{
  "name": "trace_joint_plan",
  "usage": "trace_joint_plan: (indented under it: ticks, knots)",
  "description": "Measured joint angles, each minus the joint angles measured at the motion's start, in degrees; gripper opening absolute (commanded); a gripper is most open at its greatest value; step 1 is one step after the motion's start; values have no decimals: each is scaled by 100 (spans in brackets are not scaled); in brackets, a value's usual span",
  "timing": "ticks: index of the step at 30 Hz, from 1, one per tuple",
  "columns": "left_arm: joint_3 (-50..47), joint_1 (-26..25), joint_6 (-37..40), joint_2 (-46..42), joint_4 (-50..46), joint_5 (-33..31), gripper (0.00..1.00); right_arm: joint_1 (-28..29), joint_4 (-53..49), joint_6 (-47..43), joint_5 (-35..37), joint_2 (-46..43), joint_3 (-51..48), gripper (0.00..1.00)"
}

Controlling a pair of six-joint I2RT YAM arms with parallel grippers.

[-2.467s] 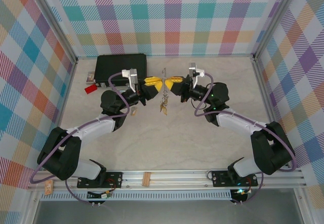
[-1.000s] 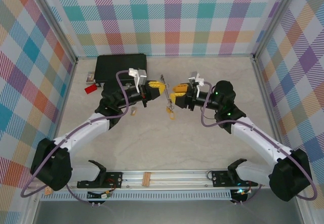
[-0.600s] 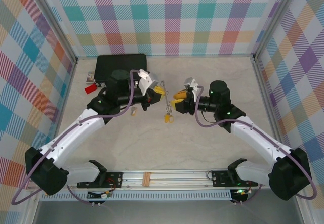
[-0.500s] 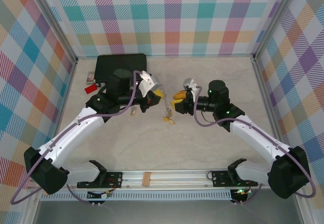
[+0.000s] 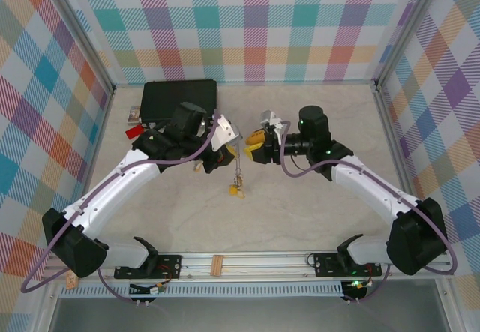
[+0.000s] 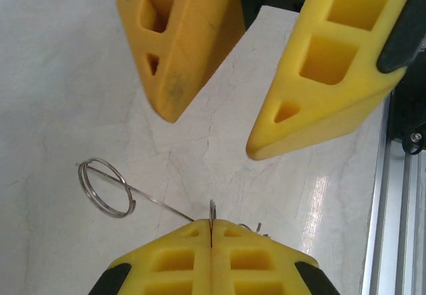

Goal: Put the keys on the keyring

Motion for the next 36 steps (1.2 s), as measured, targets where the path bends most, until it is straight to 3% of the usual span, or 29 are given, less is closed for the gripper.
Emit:
trace_joint_plan:
  ticks: [8,23,29,36]
  knots:
    - [4,-7,44,0,4,-4,0,63,-339,-332,-437,358,197,37]
    - [63,-9,63,0,4,109,0,98,-514,-549,-581,592,153,36]
    - [68,-9,63,0,4,173,0,162,-573,-586,-579,621,155,33]
    - [68,-17,61,0,2,195,0,181,-540,-584,-581,621,155,20]
